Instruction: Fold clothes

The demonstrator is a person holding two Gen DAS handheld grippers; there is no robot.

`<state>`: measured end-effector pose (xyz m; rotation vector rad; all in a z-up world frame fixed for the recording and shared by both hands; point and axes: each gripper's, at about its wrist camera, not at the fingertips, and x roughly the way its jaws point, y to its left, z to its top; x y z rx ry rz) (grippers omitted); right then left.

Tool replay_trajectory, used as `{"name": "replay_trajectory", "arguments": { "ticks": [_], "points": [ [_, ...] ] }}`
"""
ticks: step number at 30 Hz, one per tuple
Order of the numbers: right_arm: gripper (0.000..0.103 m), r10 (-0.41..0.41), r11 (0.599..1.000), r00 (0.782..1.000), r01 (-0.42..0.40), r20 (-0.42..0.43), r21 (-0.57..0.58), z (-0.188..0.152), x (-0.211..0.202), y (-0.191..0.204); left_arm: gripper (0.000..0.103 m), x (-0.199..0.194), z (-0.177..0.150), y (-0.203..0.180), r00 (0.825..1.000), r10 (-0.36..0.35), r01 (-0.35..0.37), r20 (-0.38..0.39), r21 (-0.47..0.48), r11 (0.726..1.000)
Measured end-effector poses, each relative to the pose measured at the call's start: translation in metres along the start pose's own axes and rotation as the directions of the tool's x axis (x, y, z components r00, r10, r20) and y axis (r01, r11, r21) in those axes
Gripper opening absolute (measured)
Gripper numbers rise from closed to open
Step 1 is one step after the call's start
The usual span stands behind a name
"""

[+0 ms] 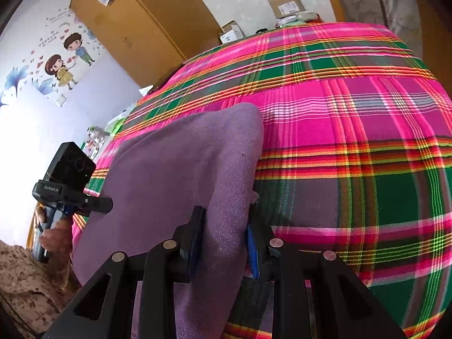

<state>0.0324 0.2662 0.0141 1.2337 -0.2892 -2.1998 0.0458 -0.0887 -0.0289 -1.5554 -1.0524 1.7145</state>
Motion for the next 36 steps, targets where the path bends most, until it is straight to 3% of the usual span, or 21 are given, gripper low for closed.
{"name": "replay_trajectory", "arguments": {
  "ticks": [5,11,17,31,36],
  "points": [
    [0.028,-0.023,1.000,0.999,0.023,0.031,-0.001,-0.004,-0.002,0.001,0.030,0.005,0.003,-0.005,1.000,0.014,-0.014,0.016,0.006,1.000],
    [0.026,0.008,0.998,0.998,-0.012,0.066,0.064,-0.008,-0.002,-0.005,0.030,0.014,0.008,-0.009,1.000,0.011,-0.011,0.022,-0.004,1.000],
    [0.022,0.017,0.994,0.996,-0.026,0.087,0.104,-0.010,-0.004,-0.003,0.029,0.030,0.011,-0.032,0.998,0.055,-0.055,0.044,0.001,0.998],
    [0.020,0.072,0.982,0.985,-0.098,0.159,0.159,-0.010,-0.017,0.004,0.026,0.058,0.038,-0.069,0.998,0.030,-0.032,0.047,0.046,0.998],
    [0.020,0.057,0.985,0.987,-0.080,0.150,0.154,-0.009,-0.015,0.006,0.026,0.070,0.051,-0.068,0.999,0.038,-0.039,0.039,0.031,0.999]
  ]
}}
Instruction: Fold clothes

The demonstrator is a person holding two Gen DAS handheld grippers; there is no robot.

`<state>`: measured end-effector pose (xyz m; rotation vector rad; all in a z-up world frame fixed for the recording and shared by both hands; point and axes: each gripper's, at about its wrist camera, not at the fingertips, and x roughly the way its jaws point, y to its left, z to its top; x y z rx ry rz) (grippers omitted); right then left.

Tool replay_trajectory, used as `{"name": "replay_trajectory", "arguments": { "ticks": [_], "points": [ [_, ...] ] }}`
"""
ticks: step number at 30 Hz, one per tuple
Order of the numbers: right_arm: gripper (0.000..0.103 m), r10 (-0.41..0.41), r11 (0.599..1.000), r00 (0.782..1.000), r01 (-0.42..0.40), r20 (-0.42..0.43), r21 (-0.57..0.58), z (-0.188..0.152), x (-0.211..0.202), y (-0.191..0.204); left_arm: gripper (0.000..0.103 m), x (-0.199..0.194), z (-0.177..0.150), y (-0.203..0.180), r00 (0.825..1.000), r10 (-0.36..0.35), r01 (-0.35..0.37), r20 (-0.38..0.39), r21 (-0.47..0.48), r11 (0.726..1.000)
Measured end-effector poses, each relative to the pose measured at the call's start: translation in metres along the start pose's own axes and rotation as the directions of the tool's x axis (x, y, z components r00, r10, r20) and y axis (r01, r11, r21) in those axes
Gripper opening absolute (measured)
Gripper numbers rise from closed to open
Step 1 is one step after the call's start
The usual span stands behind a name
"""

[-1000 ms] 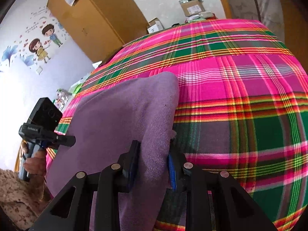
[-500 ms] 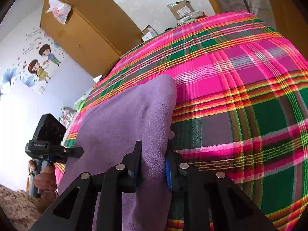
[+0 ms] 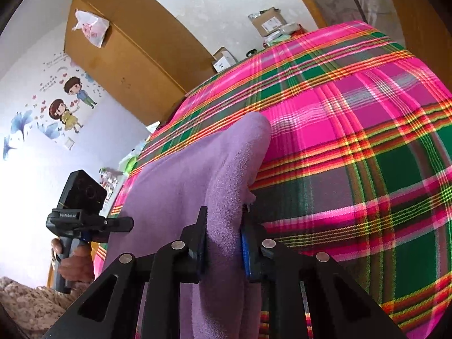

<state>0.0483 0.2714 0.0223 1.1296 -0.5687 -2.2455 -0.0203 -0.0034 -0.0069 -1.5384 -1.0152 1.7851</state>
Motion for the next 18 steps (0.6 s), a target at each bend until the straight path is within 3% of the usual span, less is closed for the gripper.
{"name": "replay_trajectory", "arguments": {
  "ticks": [5,8,12,18],
  "points": [
    [0.021,-0.031,1.000,0.999,0.031,-0.026,0.005,0.001,0.003,-0.007,0.026,0.008,0.014,0.009,1.000,-0.005,0.005,-0.005,-0.012,1.000],
    [0.027,-0.057,0.998,0.997,0.057,-0.051,0.007,0.003,0.007,-0.009,0.027,0.014,0.020,0.011,1.000,0.000,0.000,-0.007,-0.012,1.000],
    [0.039,-0.053,0.998,0.996,0.055,-0.071,0.025,0.003,0.008,-0.017,0.027,0.022,0.031,0.012,1.000,-0.001,0.001,-0.011,-0.012,1.000],
    [0.045,-0.015,1.000,0.996,0.017,-0.085,0.022,0.004,0.007,-0.021,0.028,0.020,0.035,0.020,1.000,0.005,-0.005,-0.016,-0.007,1.000]
  ]
}}
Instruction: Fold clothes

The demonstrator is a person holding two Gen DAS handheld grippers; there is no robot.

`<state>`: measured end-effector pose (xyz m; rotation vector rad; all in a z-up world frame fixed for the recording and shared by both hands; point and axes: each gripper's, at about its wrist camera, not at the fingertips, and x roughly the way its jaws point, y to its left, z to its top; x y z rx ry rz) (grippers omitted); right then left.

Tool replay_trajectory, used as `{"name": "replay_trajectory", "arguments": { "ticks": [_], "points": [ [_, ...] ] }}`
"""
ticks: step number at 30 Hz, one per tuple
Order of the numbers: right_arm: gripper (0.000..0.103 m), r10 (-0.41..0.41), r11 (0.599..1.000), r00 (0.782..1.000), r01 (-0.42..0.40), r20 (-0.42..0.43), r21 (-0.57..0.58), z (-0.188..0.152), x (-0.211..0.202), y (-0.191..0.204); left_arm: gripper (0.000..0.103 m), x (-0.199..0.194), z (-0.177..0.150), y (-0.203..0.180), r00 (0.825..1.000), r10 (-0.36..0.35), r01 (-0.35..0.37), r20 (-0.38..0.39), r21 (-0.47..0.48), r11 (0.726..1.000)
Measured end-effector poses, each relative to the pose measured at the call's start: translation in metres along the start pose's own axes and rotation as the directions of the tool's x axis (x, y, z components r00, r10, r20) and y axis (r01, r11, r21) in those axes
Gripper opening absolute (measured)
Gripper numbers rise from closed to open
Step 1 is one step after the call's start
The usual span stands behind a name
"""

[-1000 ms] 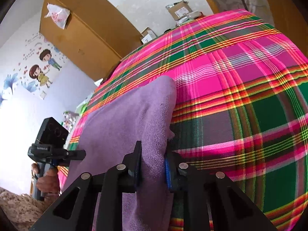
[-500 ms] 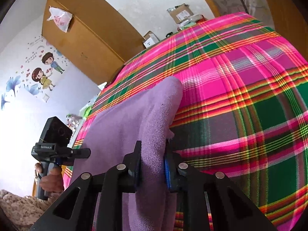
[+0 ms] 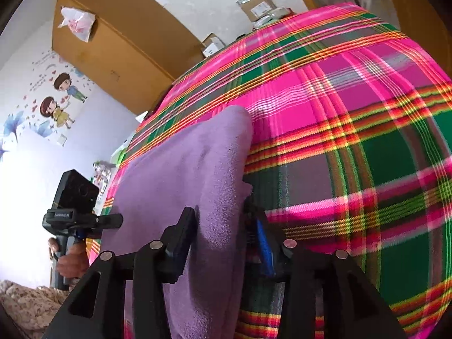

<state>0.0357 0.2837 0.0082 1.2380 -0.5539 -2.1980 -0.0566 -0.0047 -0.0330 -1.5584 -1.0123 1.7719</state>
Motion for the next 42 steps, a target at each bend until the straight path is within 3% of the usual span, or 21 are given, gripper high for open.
{"name": "replay_trajectory", "arguments": {
  "ticks": [8,13,15,25,42],
  "points": [
    [0.049,0.069,0.997,0.995,-0.070,-0.065,-0.019,0.010,0.019,0.009,0.029,-0.016,-0.009,0.013,1.000,0.005,-0.005,-0.007,0.001,1.000],
    [0.047,0.110,0.994,0.992,-0.109,-0.063,0.018,0.009,0.018,0.001,0.029,-0.025,-0.015,0.017,1.000,0.010,-0.010,-0.008,0.009,1.000],
    [0.036,0.074,0.997,0.996,-0.074,-0.054,-0.001,0.007,0.018,0.004,0.029,-0.027,-0.017,0.016,1.000,0.019,-0.019,-0.007,0.020,1.000],
    [0.021,-0.052,0.992,0.999,0.053,0.009,-0.111,-0.004,0.014,0.027,0.027,-0.034,-0.019,0.008,0.999,0.052,-0.052,-0.001,0.055,0.997],
    [0.020,0.034,0.996,0.997,-0.028,0.068,-0.089,0.007,0.003,0.055,0.026,-0.051,0.002,-0.012,0.998,0.041,-0.047,0.053,0.107,0.993]
  ]
}}
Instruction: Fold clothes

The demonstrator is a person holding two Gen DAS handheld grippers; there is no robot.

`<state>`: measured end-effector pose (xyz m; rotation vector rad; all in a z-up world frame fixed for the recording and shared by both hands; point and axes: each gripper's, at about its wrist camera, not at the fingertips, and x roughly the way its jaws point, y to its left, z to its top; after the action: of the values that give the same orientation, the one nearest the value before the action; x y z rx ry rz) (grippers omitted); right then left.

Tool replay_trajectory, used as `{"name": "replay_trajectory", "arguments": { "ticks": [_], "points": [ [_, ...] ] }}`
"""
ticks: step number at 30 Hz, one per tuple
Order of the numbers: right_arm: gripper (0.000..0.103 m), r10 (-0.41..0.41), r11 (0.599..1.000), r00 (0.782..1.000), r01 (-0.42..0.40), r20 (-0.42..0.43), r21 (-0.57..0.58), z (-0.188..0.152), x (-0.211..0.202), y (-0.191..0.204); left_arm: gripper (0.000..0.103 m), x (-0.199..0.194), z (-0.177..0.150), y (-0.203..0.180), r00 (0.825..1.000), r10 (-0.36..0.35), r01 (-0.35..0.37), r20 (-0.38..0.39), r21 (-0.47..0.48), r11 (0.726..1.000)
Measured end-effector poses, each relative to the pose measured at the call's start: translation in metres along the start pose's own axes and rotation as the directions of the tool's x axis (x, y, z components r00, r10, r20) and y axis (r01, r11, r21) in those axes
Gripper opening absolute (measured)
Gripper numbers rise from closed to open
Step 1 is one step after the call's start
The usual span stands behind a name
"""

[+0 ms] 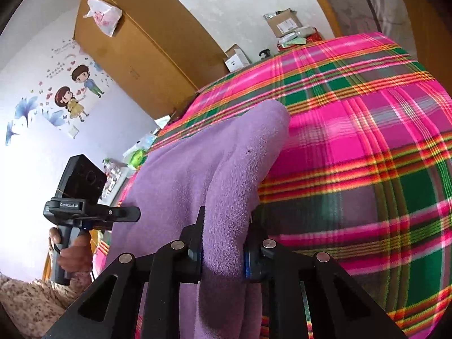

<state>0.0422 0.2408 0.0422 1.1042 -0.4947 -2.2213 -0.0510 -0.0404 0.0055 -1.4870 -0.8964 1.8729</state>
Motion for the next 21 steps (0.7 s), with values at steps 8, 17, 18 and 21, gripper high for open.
{"name": "replay_trajectory", "arguments": {
  "ticks": [8,17,18,21],
  "points": [
    [0.020,0.026,1.000,1.000,-0.026,0.004,0.001,0.012,0.014,0.014,0.026,-0.019,0.013,0.011,0.999,0.018,-0.018,0.030,-0.003,1.000],
    [0.020,0.046,0.999,0.999,-0.046,-0.014,-0.007,0.035,0.048,0.034,0.026,-0.053,0.032,0.033,0.996,0.042,-0.040,0.080,-0.032,0.999],
    [0.020,0.050,0.999,0.999,-0.050,-0.016,-0.008,0.038,0.052,0.036,0.026,-0.058,0.032,0.035,0.995,0.042,-0.039,0.086,-0.034,0.999],
    [0.020,0.062,0.998,0.998,-0.062,-0.021,-0.011,0.047,0.066,0.043,0.027,-0.068,0.040,0.038,0.994,0.050,-0.046,0.100,-0.043,0.998]
  ]
}}
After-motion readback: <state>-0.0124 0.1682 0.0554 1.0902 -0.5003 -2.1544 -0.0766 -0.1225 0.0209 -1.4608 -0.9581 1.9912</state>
